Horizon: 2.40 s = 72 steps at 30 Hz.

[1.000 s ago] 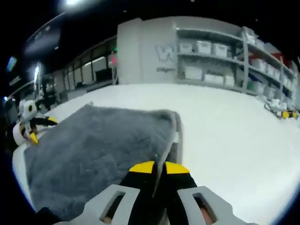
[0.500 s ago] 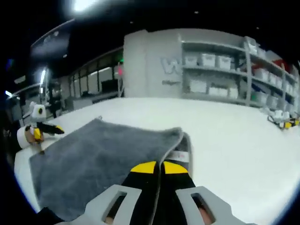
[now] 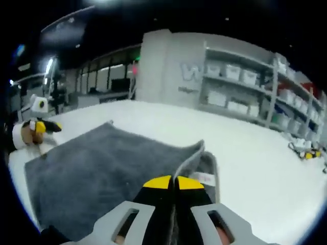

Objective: Open the folded towel by lifting each exposed corner and separating the folded layers until the towel lies flat within the target outline without major curled edges

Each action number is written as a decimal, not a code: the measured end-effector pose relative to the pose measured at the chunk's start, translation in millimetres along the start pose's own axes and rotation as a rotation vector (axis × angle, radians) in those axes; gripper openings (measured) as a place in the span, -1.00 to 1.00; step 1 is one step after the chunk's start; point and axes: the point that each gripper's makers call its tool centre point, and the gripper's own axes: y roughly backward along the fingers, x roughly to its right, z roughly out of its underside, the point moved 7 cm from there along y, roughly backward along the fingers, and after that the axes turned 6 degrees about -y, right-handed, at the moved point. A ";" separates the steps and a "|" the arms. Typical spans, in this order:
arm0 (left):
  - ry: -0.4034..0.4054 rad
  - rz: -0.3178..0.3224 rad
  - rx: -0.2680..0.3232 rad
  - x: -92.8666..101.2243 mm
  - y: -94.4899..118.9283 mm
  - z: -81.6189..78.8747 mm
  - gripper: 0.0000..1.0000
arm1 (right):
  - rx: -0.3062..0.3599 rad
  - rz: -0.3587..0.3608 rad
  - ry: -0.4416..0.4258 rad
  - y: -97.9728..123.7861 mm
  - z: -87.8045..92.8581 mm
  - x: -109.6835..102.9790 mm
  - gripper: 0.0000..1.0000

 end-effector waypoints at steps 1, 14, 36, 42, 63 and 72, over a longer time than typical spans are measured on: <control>0.004 0.001 0.000 -0.1 0.0 -0.2 -0.32 | -0.017 0.030 0.060 0.2 -1.9 -4.2 -1.00; -0.009 0.005 -0.001 1.8 -0.8 -0.7 -0.30 | -0.054 0.176 0.405 -0.5 -17.1 -60.0 -1.00; 0.048 0.004 0.040 1.8 -8.0 -4.1 -0.26 | -0.007 0.135 0.477 -10.4 -22.9 -119.2 -1.00; 0.073 -0.017 0.066 0.8 -12.3 -7.4 -0.30 | 0.009 0.116 0.448 -13.4 -24.1 -127.7 -1.00; 0.183 -0.046 0.061 1.0 -26.7 -2.3 -0.32 | 0.094 -0.041 0.492 -14.6 -28.9 -186.1 -1.00; 0.207 -0.039 0.047 2.8 -27.6 0.4 -0.35 | 0.125 -0.050 0.504 -11.2 -32.2 -198.8 -1.00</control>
